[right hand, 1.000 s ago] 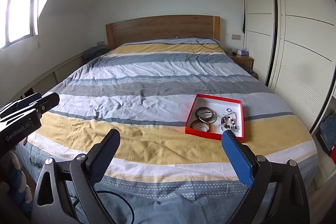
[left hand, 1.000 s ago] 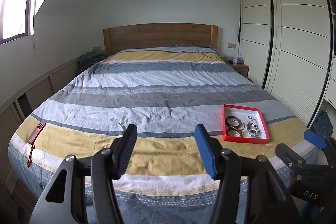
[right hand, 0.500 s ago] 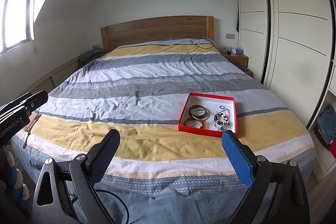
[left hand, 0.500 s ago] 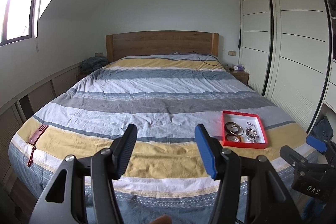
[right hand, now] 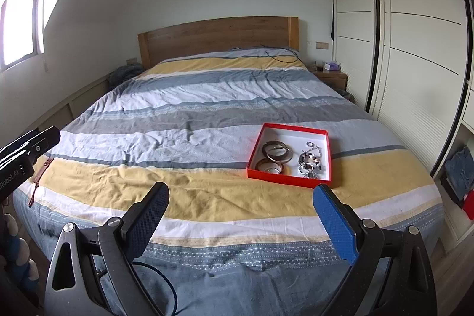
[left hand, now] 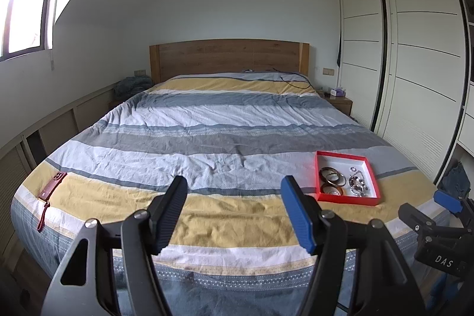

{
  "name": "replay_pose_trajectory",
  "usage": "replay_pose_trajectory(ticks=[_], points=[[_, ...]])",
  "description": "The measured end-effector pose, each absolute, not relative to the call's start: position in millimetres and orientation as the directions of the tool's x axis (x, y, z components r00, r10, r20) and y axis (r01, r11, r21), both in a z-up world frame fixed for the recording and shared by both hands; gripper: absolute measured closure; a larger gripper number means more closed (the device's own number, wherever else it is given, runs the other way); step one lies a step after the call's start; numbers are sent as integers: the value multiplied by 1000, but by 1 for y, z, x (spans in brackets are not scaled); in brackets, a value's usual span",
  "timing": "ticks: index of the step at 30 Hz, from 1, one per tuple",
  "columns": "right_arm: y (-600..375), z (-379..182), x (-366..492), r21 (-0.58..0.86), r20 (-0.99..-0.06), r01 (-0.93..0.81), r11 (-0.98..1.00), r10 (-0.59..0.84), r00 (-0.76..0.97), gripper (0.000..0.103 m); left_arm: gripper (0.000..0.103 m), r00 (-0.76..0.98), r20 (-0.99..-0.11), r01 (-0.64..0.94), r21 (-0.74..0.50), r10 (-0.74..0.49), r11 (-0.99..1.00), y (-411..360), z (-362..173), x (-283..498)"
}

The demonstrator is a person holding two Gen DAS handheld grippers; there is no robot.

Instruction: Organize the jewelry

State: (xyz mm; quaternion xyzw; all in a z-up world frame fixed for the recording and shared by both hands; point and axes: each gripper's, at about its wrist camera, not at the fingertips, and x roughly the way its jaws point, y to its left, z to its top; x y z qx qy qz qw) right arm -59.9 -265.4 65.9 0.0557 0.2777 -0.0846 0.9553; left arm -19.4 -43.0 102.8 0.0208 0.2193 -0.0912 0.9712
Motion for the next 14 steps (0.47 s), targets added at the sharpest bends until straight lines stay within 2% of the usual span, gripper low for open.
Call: replay_pose_trajectory(ticks=[14], points=[[-276, 50, -53, 36, -588, 270, 962, -198, 784, 6, 39, 862, -480, 187, 4, -162, 982, -42, 87, -11]])
